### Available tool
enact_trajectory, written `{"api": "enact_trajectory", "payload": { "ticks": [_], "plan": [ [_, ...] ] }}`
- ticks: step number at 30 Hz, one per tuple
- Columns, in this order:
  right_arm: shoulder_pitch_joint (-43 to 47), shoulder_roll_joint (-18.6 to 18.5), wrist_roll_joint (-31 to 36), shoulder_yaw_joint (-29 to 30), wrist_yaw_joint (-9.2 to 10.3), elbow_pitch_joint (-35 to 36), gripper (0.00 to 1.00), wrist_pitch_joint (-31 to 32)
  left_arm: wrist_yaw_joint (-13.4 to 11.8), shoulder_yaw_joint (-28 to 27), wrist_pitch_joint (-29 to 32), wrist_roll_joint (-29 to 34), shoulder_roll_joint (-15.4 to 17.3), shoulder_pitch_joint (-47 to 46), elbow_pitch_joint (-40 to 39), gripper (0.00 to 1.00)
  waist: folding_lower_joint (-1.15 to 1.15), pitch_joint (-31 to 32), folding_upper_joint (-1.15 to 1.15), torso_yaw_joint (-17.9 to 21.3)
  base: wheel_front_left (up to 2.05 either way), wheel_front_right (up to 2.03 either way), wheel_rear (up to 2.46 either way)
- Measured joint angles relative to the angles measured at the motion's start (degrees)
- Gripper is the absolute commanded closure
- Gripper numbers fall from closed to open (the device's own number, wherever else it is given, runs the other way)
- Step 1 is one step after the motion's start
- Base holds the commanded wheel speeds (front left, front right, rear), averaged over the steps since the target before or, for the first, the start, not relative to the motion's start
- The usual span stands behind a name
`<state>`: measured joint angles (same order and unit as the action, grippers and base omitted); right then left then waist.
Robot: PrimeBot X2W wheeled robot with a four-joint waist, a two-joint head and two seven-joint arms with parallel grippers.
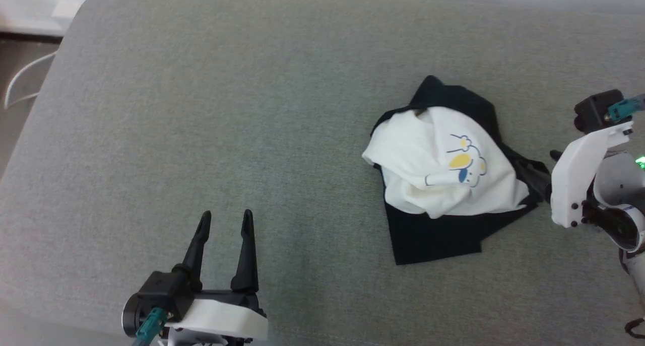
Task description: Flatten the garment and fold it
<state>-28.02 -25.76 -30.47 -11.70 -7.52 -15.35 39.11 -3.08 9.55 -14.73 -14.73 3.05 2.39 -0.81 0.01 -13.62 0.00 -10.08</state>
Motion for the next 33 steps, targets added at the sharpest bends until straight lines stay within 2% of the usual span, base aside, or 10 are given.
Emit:
{"api": "enact_trajectory", "payload": {
  "ticks": [6, 12, 13, 14, 15, 23, 28, 33],
  "plan": [
    [-1.6, -1.2, -1.9, -4.9, 0.0, -3.0, 0.0, 2.1, 0.0, 0.8, 0.0, -0.5, 0.0, -0.6, 0.5, 0.0, 0.0, -1.7, 0.0, -2.7, 0.0, 0.0, 0.0],
    [-3.2, -1.6, -1.9, -6.2, -0.01, -7.0, 0.0, 0.0, 0.0, 1.6, 0.0, -1.4, 0.0, -1.2, 1.1, 0.0, -0.01, -2.9, 0.0, -4.8, 0.0, 0.0, 0.0],
    [-3.6, -1.7, -1.8, -6.3, -0.01, -7.5, 0.32, -0.5, 0.0, 1.7, 0.0, -1.5, 0.0, -1.4, 1.1, 0.0, -0.02, -3.1, 0.0, -5.0, 0.0, 0.0, 0.0],
    [-4.0, -1.7, -1.7, -6.4, -0.01, -8.0, 0.72, -1.1, 0.0, 1.7, 0.0, -1.6, 0.0, -1.6, 1.1, 0.0, -0.02, -3.2, 0.0, -5.2, 0.0, 0.0, 0.0],
    [-4.3, -1.7, -1.7, -6.4, -0.02, -8.4, 1.0, -2.0, -0.1, 1.7, 0.0, -1.7, 0.0, -1.6, 1.2, 0.0, -0.01, -3.3, 0.0, -5.3, 0.0, 0.0, 0.0],
    [-6.9, 0.4, -3.6, -4.6, -0.02, -9.6, 1.0, -7.6, -0.2, 0.9, 0.0, -1.9, 0.0, -1.4, 1.8, 0.0, -0.01, -1.0, 0.0, -4.3, 0.0, 0.0, 0.0],
    [-7.9, 1.7, -6.7, 1.5, -0.02, -7.1, 1.0, -10.9, -0.1, -0.2, 0.0, -1.7, 0.0, 0.6, 1.9, 0.0, -0.01, 2.5, 0.0, -2.8, 0.0, 0.0, 0.0],
    [-5.6, -0.2, -6.8, 9.9, -0.01, -0.8, 1.0, -13.6, -0.1, -0.9, 0.0, -1.3, 0.0, 3.2, 1.9, 0.0, -0.02, 6.1, 0.0, -1.1, 0.0, 0.0, 0.0]
  ]
}}
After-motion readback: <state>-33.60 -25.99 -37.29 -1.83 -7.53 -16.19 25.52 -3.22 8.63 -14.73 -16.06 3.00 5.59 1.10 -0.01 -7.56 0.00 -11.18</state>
